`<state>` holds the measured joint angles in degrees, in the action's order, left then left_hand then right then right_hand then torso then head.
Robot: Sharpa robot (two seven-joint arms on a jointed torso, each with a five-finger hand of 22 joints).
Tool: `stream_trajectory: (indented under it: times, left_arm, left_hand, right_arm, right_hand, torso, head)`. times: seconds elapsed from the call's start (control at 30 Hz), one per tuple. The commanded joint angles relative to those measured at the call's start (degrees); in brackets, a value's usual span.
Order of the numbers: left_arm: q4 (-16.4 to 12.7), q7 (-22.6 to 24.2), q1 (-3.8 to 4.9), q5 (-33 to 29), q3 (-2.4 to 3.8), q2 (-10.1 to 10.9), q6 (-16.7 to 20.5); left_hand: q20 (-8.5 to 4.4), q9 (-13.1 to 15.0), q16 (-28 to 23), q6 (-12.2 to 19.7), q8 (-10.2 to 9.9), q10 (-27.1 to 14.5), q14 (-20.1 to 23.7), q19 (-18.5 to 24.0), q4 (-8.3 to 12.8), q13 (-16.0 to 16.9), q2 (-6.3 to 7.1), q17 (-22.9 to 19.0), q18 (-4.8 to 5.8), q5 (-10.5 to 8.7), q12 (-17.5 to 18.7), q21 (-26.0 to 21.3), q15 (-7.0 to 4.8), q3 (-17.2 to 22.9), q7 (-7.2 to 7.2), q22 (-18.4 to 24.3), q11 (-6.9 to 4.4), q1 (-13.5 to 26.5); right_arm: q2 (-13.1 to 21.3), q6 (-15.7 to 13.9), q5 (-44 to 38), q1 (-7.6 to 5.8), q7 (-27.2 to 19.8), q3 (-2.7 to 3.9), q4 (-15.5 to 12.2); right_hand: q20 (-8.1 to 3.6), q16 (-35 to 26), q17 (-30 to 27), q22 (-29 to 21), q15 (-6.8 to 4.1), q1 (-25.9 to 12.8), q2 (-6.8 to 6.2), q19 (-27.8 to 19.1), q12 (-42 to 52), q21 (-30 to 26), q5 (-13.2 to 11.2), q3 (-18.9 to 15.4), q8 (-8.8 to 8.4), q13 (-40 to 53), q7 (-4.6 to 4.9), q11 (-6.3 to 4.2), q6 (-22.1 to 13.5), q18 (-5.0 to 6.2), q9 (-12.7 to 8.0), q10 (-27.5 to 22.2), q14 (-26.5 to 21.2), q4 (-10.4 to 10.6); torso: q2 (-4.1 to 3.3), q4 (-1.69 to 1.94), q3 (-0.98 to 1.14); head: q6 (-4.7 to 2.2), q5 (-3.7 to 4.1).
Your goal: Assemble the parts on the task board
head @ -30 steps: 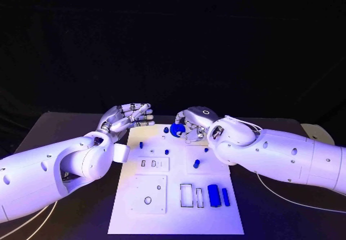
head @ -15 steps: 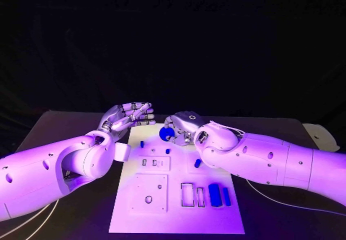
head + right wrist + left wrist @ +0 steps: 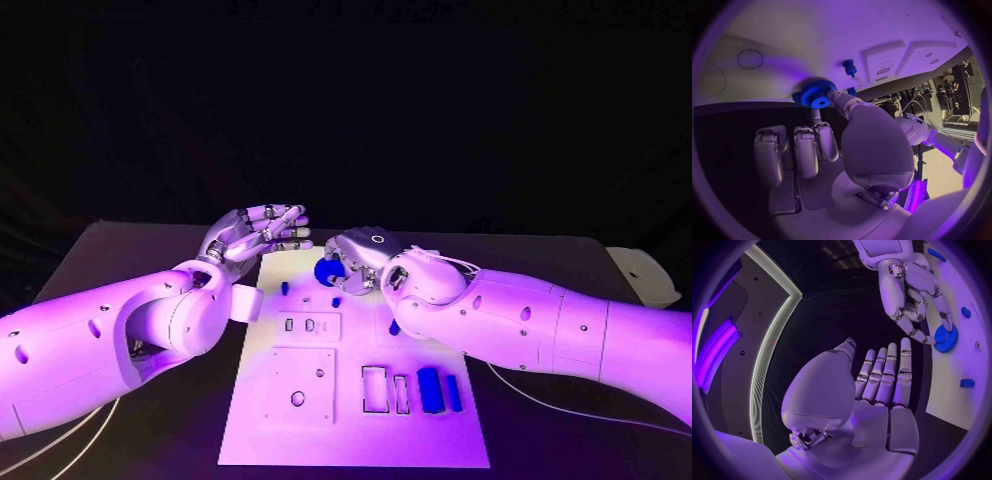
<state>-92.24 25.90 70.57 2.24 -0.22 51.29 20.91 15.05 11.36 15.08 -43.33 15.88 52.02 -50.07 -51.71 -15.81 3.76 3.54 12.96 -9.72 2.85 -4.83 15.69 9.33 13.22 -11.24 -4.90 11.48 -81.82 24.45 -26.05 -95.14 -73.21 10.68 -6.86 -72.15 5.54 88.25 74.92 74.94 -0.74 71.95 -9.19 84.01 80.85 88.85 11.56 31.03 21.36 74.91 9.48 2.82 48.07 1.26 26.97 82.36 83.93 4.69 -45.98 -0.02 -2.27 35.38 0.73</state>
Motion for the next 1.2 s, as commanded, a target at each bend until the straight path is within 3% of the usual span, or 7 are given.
stream_trajectory:
  times: [0.03,0.37,0.6,0.77,1.2]
  left_arm:
    - [-0.1,0.6,0.07,0.0,0.05,-0.2,-0.6]
    - [0.0,0.6,0.07,0.0,0.05,-0.2,-0.7]
    - [0.0,0.6,0.07,0.0,0.05,-0.1,-0.7]
    - [0.0,0.6,0.07,0.0,0.05,-0.1,-0.6]
    - [0.0,0.5,0.07,0.0,0.05,0.0,-0.6]
  left_hand:
    - [0.16,-0.1,-0.2,0.1,-0.2,0.1,0.4,-0.3,0.0,0.0,0.16,0.1,-0.82,0.13,0.2,-0.3,0.19,0.3,-2.94,0.1,0.31,-0.4]
    - [0.16,-0.1,-0.2,0.1,-0.2,0.1,0.4,-0.3,0.0,0.0,0.16,0.1,-0.82,0.13,0.2,-0.3,0.19,0.3,-2.94,0.1,0.31,-0.4]
    - [0.17,-0.1,-0.3,0.1,-0.2,0.3,0.4,-0.4,0.0,0.0,0.18,0.1,-0.82,0.13,0.3,-0.4,0.19,0.4,-2.93,0.2,0.30,-0.4]
    - [0.17,-0.1,-0.3,0.1,-0.2,0.3,0.4,-0.4,0.0,0.0,0.18,0.1,-0.82,0.13,0.3,-0.4,0.19,0.4,-2.93,0.2,0.30,-0.4]
    - [0.17,-0.1,-0.3,0.1,-0.2,0.3,0.4,-0.4,0.0,0.0,0.20,0.1,-0.83,0.13,0.3,-0.4,0.19,0.4,-2.94,0.2,0.30,-0.4]
  right_arm:
    - [-0.4,0.9,-0.9,0.05,0.2,0.00,0.7]
    - [-0.9,2.0,-0.4,0.27,0.0,-0.12,1.5]
    - [-0.7,1.8,0.0,0.29,0.1,-0.16,1.8]
    - [-0.3,2.5,0.6,0.30,0.0,-0.17,1.7]
    - [0.8,3.6,2.0,0.31,0.0,-0.19,1.4]
  right_hand:
    - [-0.27,0.2,9.5,14.0,-0.26,-0.7,0.15,5.1,0.1,0.3,-0.1,0.4,-0.33,5.1,-1.80,0.11,2.4,-0.95,0.6,0.3,5.0,0.1]
    - [0.30,0.1,9.3,13.6,0.49,-3.2,-1.35,4.8,-1.2,0.0,-1.5,-0.1,-2.90,3.9,-0.76,1.02,0.6,-0.83,0.0,-0.8,4.9,0.8]
    - [1.26,0.2,9.4,13.3,1.51,-5.3,-2.17,4.5,-2.9,-0.3,-3.7,-1.9,-6.42,2.3,0.42,2.14,-2.9,-0.72,-0.7,-2.4,4.9,2.2]
    - [1.50,0.2,9.5,13.4,1.65,-6.7,-2.01,4.6,-2.7,-0.3,-3.5,-3.1,-6.91,2.5,0.43,2.23,-2.4,-0.74,-0.5,-2.2,4.9,3.6]
    - [1.49,0.3,9.7,13.6,1.56,-7.4,-1.77,4.7,-2.0,-0.1,-2.8,-3.7,-6.93,3.2,0.23,2.09,-1.5,-0.79,-0.1,-1.7,4.9,4.4]
  torso:
    - [0.00,0.05,0.02]
    - [0.01,-0.01,0.02]
    - [0.03,-0.06,0.01]
    - [0.03,-0.05,0.04]
    - [0.03,-0.05,0.06]
  head:
    - [-0.08,0.03]
    - [0.11,-0.09]
    - [-0.08,-0.09]
    - [-0.04,-0.11]
    - [0.07,-0.11]
